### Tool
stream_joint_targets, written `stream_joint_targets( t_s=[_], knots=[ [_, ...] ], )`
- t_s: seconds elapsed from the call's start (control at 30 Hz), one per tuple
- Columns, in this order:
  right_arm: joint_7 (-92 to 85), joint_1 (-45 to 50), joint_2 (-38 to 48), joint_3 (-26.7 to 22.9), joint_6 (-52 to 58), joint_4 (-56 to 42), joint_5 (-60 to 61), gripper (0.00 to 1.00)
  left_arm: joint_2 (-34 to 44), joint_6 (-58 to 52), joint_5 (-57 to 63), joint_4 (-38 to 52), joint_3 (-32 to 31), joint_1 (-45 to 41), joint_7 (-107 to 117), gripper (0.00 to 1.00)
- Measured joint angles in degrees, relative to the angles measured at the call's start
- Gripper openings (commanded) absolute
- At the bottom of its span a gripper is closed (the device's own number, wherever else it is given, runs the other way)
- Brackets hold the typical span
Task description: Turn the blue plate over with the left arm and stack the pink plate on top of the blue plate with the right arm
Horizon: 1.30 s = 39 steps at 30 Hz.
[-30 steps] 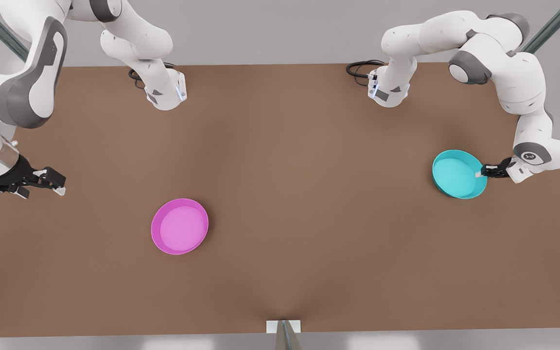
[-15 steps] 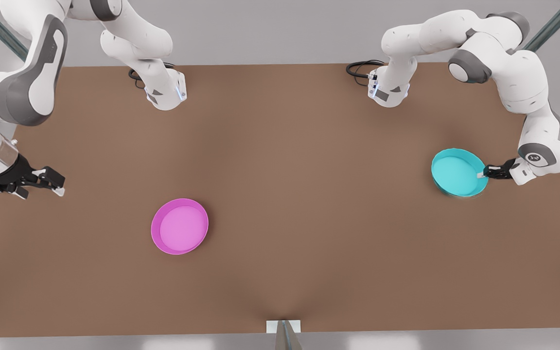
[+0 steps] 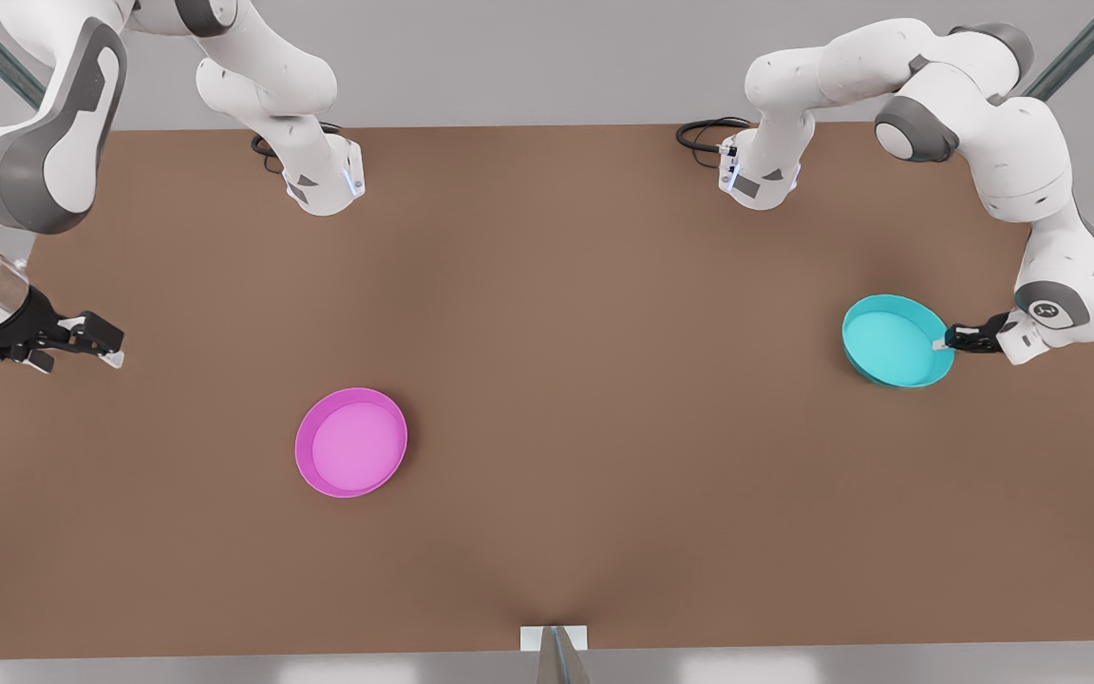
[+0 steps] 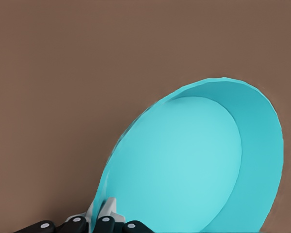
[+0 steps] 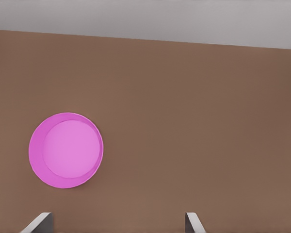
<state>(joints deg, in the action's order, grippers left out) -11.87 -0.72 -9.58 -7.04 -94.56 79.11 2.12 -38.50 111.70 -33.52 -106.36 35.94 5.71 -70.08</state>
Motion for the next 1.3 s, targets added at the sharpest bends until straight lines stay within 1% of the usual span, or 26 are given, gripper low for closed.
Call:
stream_joint_targets(
  t_s=[0.37,0.57,0.77,0.97,1.1,1.2,1.3],
  knots=[
    [0.0,0.11,0.26,0.0,-0.01,-0.01,-0.01,1.0,0.69,-6.83,-0.1,2.27,-0.09,-0.18,2.75,0.21],
    [-0.15,-0.3,0.18,-0.08,-0.01,-0.01,-0.01,1.0,2.67,-10.01,0.16,5.19,0.0,-3.41,7.61,0.21],
    [-0.35,-0.33,-0.05,-0.08,-0.27,0.08,-0.01,1.0,7.03,-10.42,2.51,5.45,0.35,-9.89,16.44,0.21],
    [-0.14,-0.45,-0.03,-0.09,-0.54,-0.01,-0.07,1.0,8.56,-11.33,7.92,8.61,0.3,-15.18,25.14,0.21],
    [-0.02,-0.96,-0.14,-0.21,-0.33,-0.45,0.25,1.0,10.77,-12.47,12.3,9.59,0.35,-21.09,33.26,0.21],
    [0.04,-0.76,-0.61,-0.16,-0.49,-0.75,0.16,1.0,12.8,-13.54,16.17,9.73,0.34,-27.23,42.31,0.21],
    [0.08,-1.07,-0.62,-0.42,-0.01,-0.62,0.08,1.0,13.43,-14.36,19.08,10.12,0.34,-31.38,48.47,0.21]
  ],
)
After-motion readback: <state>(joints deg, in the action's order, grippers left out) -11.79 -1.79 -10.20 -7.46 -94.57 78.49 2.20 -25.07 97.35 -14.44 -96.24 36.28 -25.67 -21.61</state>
